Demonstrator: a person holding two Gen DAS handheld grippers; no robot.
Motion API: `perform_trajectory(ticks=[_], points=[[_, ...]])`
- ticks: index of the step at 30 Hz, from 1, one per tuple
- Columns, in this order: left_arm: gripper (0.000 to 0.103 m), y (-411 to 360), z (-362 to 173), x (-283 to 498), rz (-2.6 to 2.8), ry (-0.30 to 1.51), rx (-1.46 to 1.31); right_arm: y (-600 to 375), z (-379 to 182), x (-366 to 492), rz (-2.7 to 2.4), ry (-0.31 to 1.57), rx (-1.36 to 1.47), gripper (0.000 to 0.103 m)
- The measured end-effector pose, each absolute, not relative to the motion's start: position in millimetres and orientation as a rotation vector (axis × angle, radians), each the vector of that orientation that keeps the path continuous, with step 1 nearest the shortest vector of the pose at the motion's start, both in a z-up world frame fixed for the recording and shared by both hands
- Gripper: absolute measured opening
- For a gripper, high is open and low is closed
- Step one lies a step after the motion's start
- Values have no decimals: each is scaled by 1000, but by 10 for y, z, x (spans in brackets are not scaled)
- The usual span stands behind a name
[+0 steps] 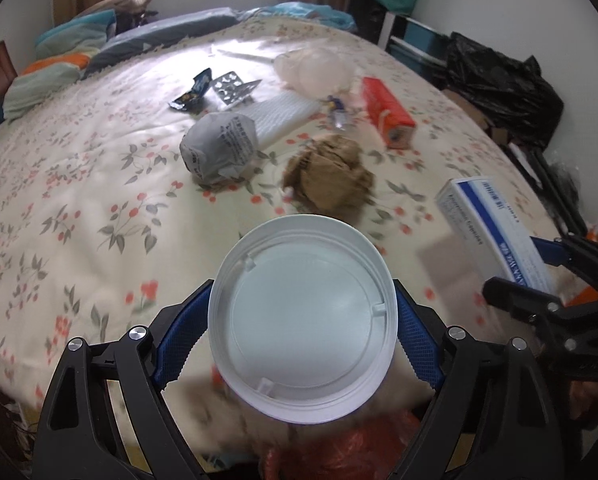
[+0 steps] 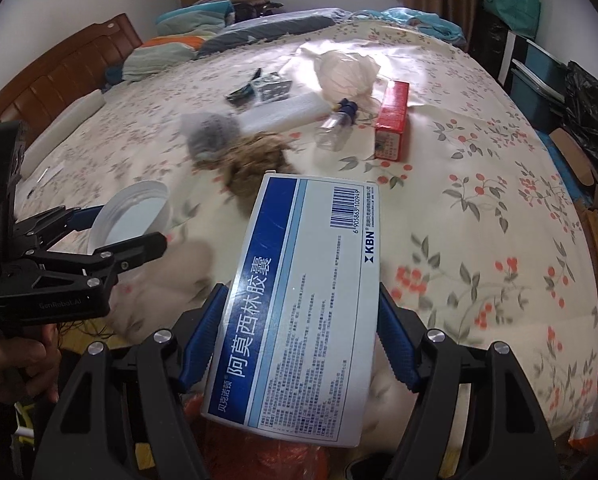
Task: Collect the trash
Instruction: 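Carry the lid and medicine box down over the red bin with both grippers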
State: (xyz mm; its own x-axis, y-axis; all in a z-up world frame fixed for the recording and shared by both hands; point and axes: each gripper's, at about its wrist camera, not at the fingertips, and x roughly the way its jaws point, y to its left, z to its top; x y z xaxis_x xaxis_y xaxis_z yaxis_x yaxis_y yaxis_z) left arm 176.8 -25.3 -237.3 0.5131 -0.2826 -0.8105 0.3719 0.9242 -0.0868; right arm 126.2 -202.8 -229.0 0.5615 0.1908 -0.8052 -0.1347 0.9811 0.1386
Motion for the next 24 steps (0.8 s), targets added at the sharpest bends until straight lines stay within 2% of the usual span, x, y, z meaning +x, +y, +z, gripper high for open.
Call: perform_trajectory(ticks=[12, 24], points=[[85, -89, -2526, 717, -419, 1060, 98, -1727, -2516, 226, 264, 1056, 55, 71], [86, -93, -3590, 195, -417, 1338, 160, -1445, -3505, -203, 318, 1302, -27, 71]])
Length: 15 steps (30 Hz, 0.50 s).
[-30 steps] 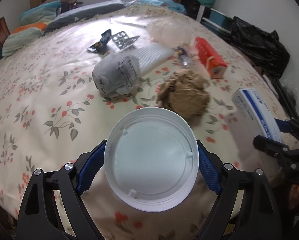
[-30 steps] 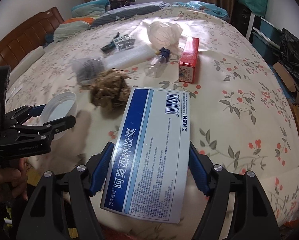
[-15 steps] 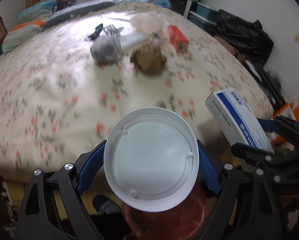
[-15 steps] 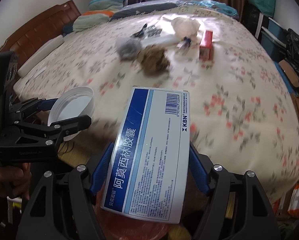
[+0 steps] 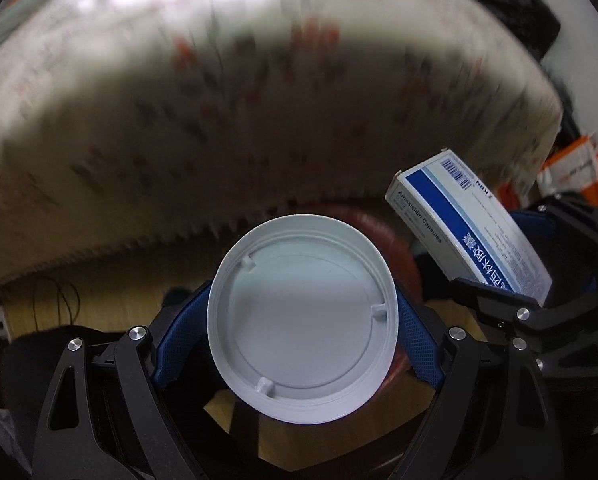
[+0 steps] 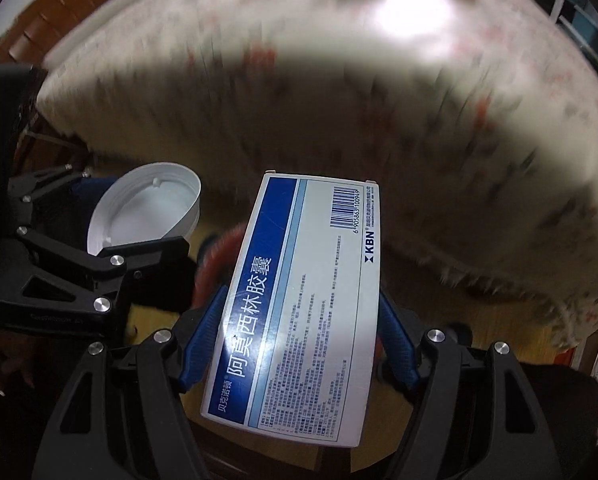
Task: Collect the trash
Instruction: 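Carry the lid and medicine box down over the red bin with both grippers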
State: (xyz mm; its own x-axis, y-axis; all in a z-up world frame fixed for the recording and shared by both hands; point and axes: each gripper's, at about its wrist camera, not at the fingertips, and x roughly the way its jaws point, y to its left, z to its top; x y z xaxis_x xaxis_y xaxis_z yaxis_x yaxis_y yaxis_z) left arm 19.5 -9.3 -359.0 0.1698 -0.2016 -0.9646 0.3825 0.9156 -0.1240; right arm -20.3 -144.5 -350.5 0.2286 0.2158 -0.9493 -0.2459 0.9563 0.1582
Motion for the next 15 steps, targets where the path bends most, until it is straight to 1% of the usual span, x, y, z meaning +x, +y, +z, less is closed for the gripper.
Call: perform_trajectory(ticks=[9, 15], points=[[86, -175, -4446, 327, -412, 1578, 223, -1440, -4283, -208, 313, 1502, -82, 71], [88, -234, -4720, 358, -405, 1659, 248, -1379, -4603, -198, 327, 1603, -112, 71]])
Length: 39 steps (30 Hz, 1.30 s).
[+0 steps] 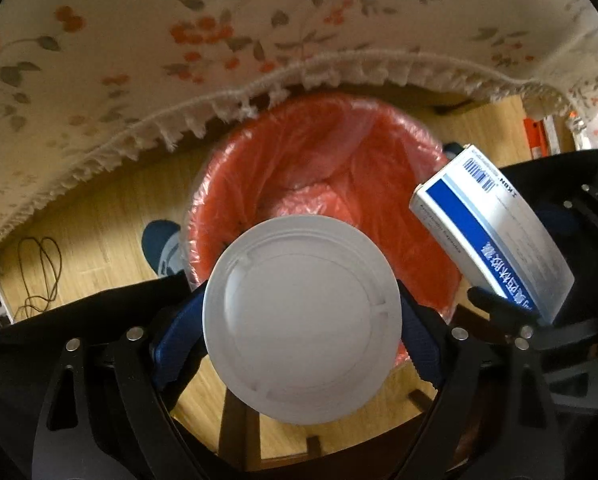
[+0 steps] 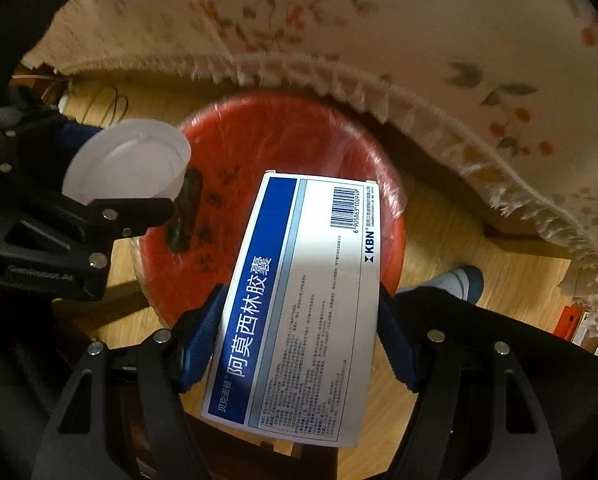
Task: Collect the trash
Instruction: 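Carry the lid and medicine box down over the red bin with both grippers, then open both grippers to drop the lid and medicine box into the bin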
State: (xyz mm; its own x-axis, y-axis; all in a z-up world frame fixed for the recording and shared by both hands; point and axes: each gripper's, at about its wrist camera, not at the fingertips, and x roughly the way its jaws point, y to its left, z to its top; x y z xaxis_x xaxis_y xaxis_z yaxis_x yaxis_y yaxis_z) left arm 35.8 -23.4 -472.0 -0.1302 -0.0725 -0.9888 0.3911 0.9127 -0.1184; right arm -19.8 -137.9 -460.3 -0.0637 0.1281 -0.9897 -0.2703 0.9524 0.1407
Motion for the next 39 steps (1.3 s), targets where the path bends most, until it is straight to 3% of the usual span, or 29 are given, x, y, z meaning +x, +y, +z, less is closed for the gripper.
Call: perform_trajectory(ticks=[6, 8, 28, 34, 39], points=[[92, -214, -4788, 397, -389, 1699, 237, -1377, -4675, -145, 340, 1642, -115, 71], [97, -227, -4798, 399, -385, 1699, 230, -1390, -4664, -157, 343, 1651, -117, 71], [97, 170, -4628, 508, -192, 1646, 81, -1168, -4894, -116, 427, 1711, -135, 72], [97, 196, -4632, 521, -182, 1641, 69, -1174, -4882, -108, 420, 1704, -146, 88], [97, 204, -4618, 508, -187, 1637, 69, -1197, -4881, -86, 409, 1707, -132, 90]])
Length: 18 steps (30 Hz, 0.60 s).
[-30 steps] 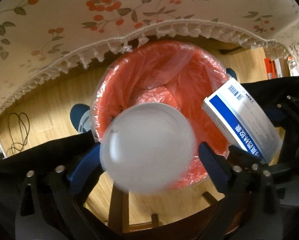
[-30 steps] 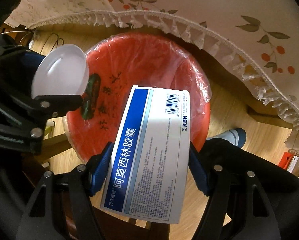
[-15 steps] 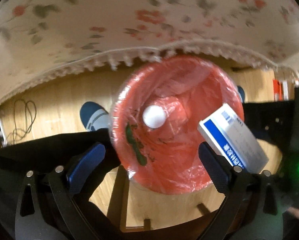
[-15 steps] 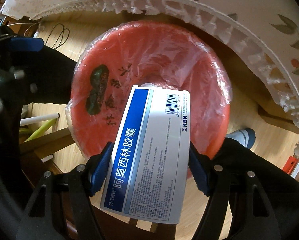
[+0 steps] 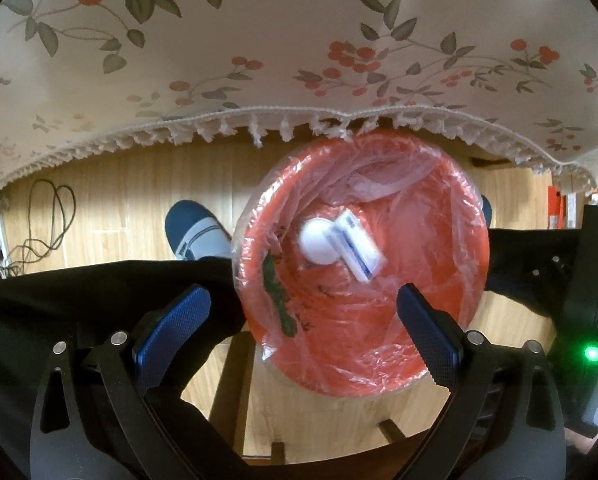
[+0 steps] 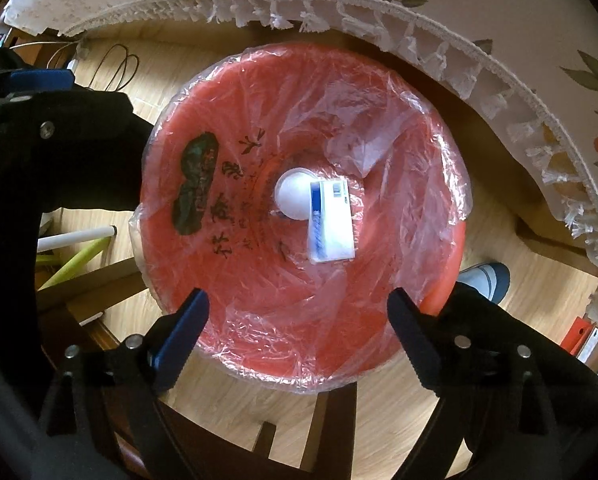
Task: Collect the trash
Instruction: 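Open both grippers to drop the lid and medicine box into the bin, then raise both tools back over the bed toward the remaining trash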
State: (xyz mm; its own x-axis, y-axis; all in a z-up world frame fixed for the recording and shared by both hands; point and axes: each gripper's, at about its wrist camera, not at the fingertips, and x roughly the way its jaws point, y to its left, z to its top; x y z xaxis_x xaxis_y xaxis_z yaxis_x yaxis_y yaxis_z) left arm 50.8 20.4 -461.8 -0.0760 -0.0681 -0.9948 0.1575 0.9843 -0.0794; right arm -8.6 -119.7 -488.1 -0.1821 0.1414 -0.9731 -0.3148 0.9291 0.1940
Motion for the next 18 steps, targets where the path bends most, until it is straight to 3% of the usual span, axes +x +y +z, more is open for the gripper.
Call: perform_trajectory(ticks=[10, 18], points=[[97, 182, -4323, 509, -186, 1544, 73, -1420, -4330, -34, 278, 1518, -82, 98], [97, 92, -3499, 475, -248, 1289, 137, -1539, -3493, -136, 230, 1221, -135, 98]])
